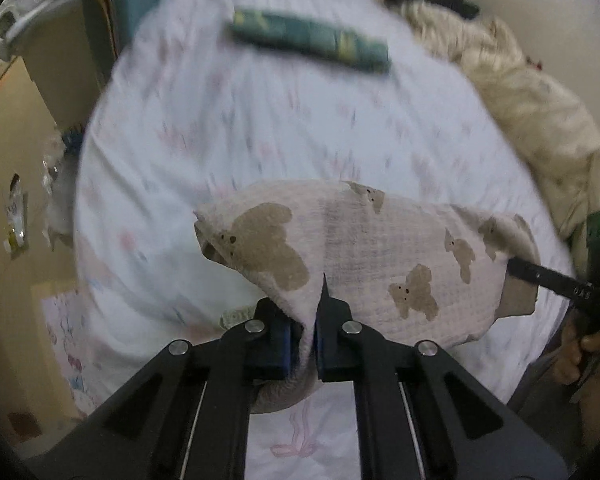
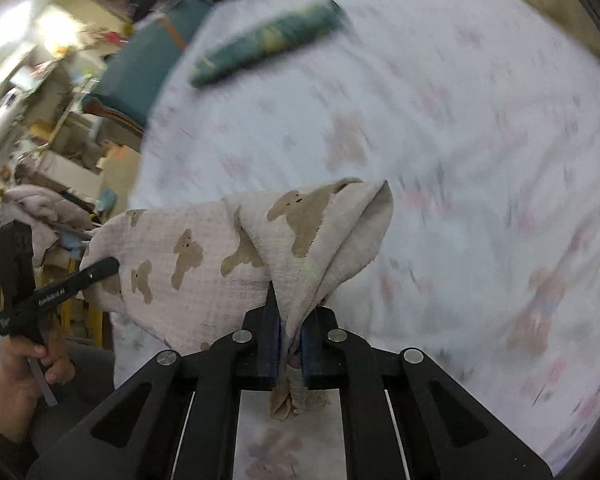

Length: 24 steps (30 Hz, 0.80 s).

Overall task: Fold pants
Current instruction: 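Lift the folded pants with both grippers and place them beside the green bundle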

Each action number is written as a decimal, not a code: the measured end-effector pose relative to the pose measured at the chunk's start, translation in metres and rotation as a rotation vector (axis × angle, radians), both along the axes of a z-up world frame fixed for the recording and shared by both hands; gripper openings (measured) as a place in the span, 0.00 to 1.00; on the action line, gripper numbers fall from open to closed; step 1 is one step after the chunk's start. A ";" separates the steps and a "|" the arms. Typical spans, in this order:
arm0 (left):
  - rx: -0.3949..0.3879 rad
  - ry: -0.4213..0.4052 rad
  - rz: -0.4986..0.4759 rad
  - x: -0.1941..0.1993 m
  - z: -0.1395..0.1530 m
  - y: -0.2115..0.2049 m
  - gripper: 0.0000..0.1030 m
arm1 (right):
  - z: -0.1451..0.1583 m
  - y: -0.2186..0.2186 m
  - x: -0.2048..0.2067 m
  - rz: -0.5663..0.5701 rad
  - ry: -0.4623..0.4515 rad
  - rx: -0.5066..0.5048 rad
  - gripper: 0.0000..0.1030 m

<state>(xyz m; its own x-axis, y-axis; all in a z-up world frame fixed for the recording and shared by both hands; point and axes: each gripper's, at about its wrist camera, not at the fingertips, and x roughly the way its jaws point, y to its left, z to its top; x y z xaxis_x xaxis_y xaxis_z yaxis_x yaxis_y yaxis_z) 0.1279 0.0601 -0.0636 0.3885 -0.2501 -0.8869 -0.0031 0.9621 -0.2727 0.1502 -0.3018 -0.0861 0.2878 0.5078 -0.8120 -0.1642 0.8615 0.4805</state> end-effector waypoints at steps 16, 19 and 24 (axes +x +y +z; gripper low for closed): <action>0.034 -0.278 0.000 0.256 0.057 0.029 0.06 | 0.071 0.044 0.262 0.007 -0.307 -0.084 0.06; 0.072 -0.303 -0.005 0.308 0.036 0.034 0.07 | 0.056 0.058 0.322 -0.005 -0.309 -0.136 0.06; 0.092 -0.259 0.017 0.367 -0.004 0.038 0.07 | 0.021 0.079 0.380 0.006 -0.284 -0.236 0.06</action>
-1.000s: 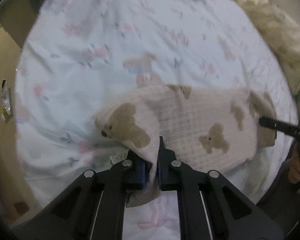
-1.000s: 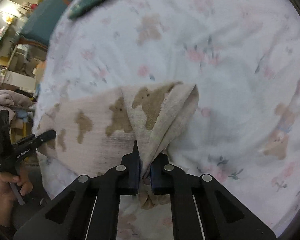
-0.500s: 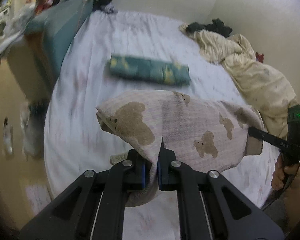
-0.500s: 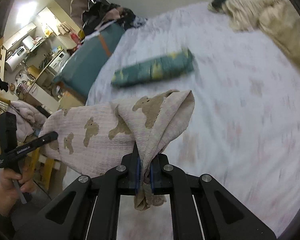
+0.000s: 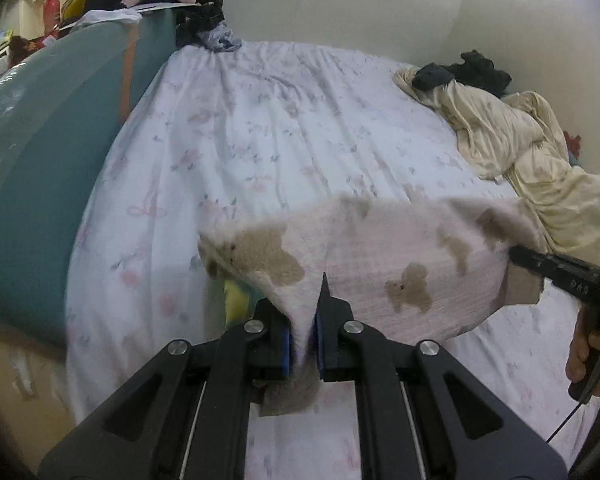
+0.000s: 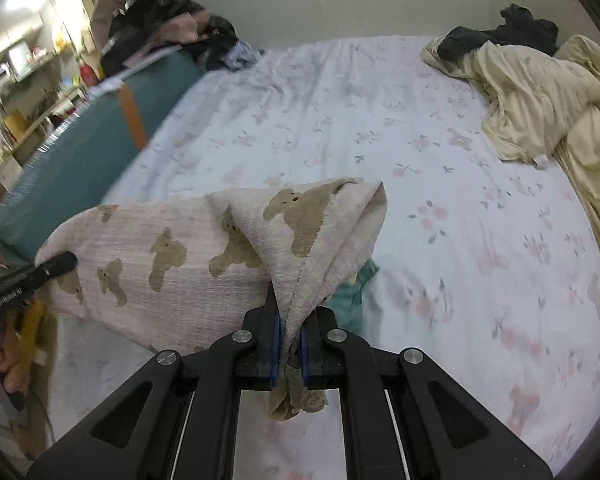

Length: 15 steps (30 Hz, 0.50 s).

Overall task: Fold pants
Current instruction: 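Lift the folded pants with both grippers and place them beside the green bundle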

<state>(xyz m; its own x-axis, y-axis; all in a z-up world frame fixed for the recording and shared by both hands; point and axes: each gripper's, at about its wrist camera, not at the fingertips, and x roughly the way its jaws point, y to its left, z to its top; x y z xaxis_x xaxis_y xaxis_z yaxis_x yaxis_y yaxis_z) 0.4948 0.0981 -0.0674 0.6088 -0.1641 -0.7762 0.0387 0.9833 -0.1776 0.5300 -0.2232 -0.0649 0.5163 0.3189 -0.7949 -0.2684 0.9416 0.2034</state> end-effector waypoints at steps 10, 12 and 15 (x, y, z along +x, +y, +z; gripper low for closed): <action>0.222 0.076 0.191 0.013 -0.055 0.028 0.36 | -0.063 -0.013 0.034 -0.164 0.120 -0.215 0.49; 0.244 0.108 0.275 0.011 -0.056 0.047 0.37 | -0.062 -0.026 0.031 -0.215 0.133 -0.247 0.48; 0.163 0.084 0.272 -0.004 -0.044 0.058 0.37 | -0.047 -0.045 0.017 -0.209 0.128 -0.153 0.48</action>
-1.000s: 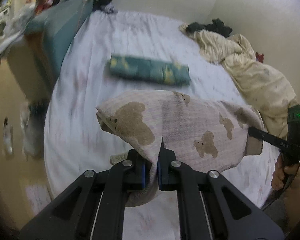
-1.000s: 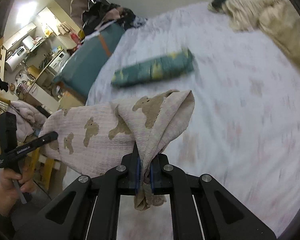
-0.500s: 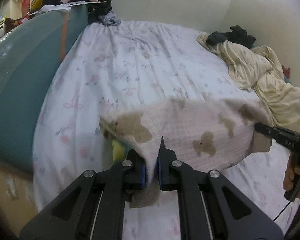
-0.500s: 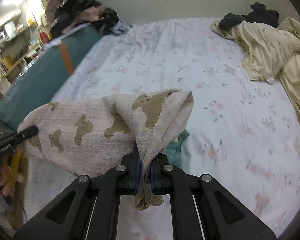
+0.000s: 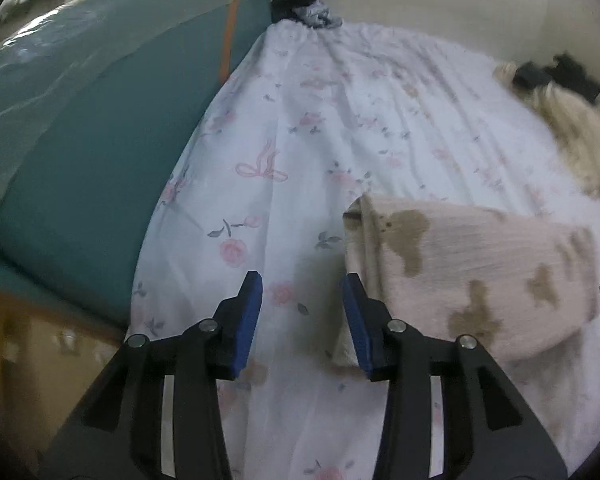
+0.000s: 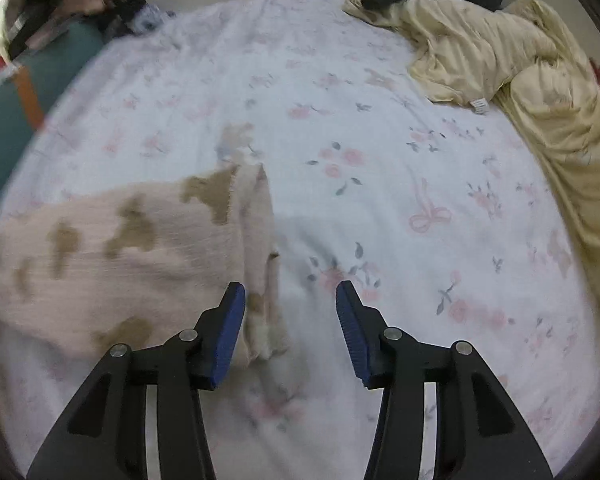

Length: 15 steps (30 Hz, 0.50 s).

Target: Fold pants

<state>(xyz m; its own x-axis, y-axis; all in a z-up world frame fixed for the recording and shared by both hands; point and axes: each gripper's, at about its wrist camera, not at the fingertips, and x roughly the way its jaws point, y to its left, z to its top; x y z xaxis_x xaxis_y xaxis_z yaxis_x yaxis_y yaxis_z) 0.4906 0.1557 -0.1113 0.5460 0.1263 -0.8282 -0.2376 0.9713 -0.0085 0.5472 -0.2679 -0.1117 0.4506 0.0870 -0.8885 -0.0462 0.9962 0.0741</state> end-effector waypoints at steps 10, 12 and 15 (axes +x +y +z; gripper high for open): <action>-0.097 -0.149 -0.061 -0.122 0.067 -0.044 0.58 | 0.083 0.012 -0.128 0.138 -0.186 0.201 0.67; -0.072 -0.198 -0.061 -0.156 0.086 -0.058 0.59 | 0.099 0.017 -0.165 0.146 -0.216 0.210 0.71; -0.075 -0.257 -0.090 -0.206 0.114 -0.077 0.77 | 0.123 0.018 -0.216 0.138 -0.253 0.225 0.79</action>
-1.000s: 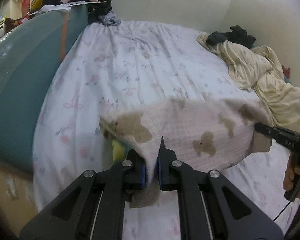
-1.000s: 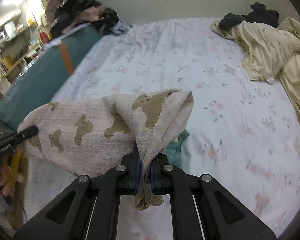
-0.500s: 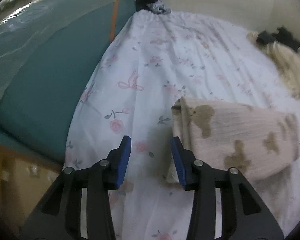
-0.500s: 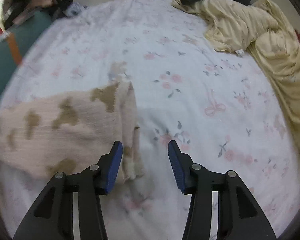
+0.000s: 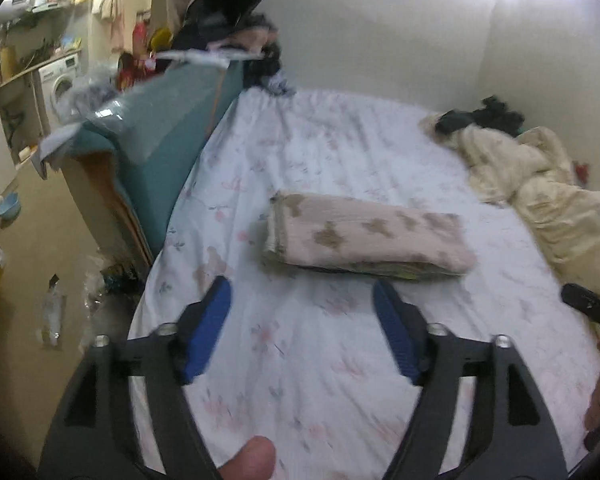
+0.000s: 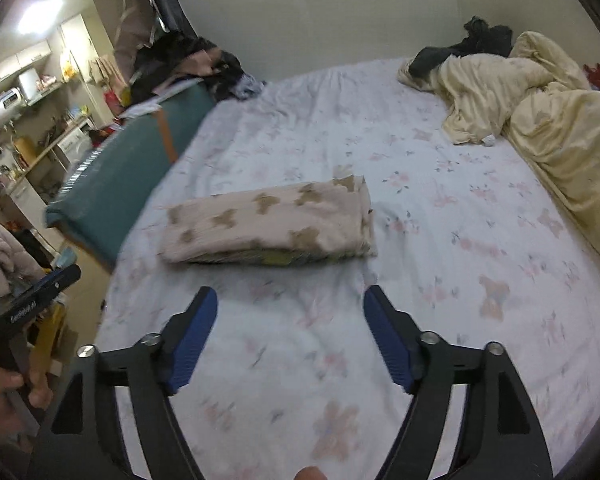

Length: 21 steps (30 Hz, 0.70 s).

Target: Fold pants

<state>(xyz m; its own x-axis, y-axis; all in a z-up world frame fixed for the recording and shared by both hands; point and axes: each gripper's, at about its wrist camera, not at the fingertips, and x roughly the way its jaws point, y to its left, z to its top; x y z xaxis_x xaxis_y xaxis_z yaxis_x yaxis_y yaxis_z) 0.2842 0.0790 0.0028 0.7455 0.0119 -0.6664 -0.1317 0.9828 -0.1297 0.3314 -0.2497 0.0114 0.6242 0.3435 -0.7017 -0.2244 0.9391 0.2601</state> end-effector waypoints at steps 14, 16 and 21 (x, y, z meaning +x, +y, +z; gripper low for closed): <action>0.025 -0.149 -0.017 -0.219 0.073 -0.054 1.00 | 0.075 -0.004 -0.228 -0.034 -0.257 -0.024 1.00; 0.044 -0.169 -0.007 -0.243 0.075 -0.058 1.00 | 0.070 -0.007 -0.248 -0.044 -0.252 -0.016 1.00; 0.089 -0.225 -0.014 -0.293 0.064 -0.070 1.00 | 0.053 -0.008 -0.300 -0.040 -0.289 0.001 1.00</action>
